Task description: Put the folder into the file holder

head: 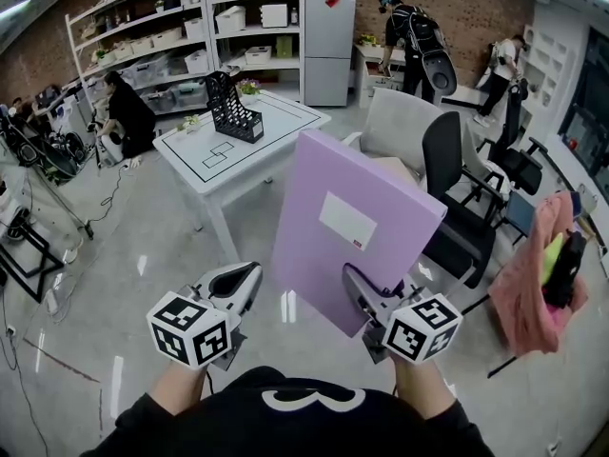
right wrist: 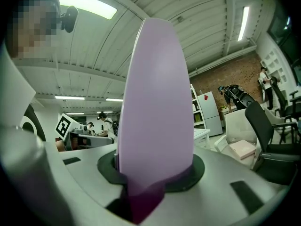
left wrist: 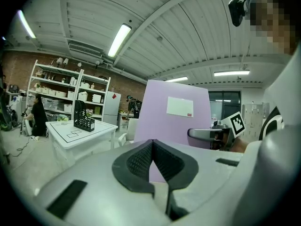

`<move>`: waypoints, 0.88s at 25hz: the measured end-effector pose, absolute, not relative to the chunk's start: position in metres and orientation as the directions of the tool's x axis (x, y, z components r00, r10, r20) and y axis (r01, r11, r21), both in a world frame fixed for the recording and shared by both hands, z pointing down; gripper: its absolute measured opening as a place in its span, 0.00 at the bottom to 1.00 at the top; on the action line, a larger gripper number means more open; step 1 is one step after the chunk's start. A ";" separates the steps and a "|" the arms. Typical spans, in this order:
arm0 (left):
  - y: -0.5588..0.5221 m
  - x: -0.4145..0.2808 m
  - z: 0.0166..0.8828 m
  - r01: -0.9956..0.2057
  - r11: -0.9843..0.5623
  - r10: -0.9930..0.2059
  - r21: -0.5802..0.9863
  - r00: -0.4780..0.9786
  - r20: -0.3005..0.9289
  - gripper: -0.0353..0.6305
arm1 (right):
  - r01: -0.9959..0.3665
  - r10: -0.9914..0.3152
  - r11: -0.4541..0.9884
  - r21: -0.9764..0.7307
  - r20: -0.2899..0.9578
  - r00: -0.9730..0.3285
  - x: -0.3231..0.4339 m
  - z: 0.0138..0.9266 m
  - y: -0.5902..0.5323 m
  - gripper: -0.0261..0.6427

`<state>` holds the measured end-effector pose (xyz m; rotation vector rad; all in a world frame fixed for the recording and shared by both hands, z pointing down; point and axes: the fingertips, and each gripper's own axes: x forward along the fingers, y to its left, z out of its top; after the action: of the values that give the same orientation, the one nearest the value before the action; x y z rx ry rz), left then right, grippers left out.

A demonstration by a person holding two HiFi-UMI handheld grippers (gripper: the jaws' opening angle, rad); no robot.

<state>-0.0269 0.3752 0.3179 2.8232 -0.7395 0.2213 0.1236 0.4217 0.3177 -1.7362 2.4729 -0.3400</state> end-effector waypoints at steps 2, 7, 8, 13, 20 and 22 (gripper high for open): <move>0.369 -0.029 0.324 -0.500 -0.848 -0.466 0.179 0.862 0.199 0.06 | -0.918 -0.942 0.311 -0.245 0.044 -0.331 0.127 0.322 0.416 0.27; 0.343 -0.037 0.336 -0.515 -0.831 -0.481 0.210 0.855 0.192 0.06 | -0.922 -0.949 0.291 -0.255 0.042 -0.311 0.134 0.327 0.392 0.27; 0.334 -0.039 0.337 -0.519 -0.828 -0.486 0.212 0.853 0.189 0.06 | -0.924 -0.951 0.287 -0.252 0.043 -0.307 0.135 0.327 0.383 0.27; 0.273 -0.045 0.349 -0.530 -0.815 -0.497 0.234 0.847 0.187 0.06 | -0.930 -0.954 0.269 -0.251 0.063 -0.293 0.136 0.336 0.322 0.27; 0.146 -0.041 0.366 -0.534 -0.801 -0.496 0.272 0.845 0.200 0.06 | -0.932 -0.945 0.259 -0.254 0.131 -0.299 0.140 0.354 0.201 0.27; 0.104 -0.038 0.371 -0.528 -0.802 -0.487 0.279 0.849 0.205 0.06 | -0.932 -0.943 0.250 -0.261 0.151 -0.295 0.143 0.360 0.159 0.27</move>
<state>-0.0381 0.1036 0.3706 2.6992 -0.7636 0.1755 0.1431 0.1594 0.3601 -1.8433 2.4546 -0.4709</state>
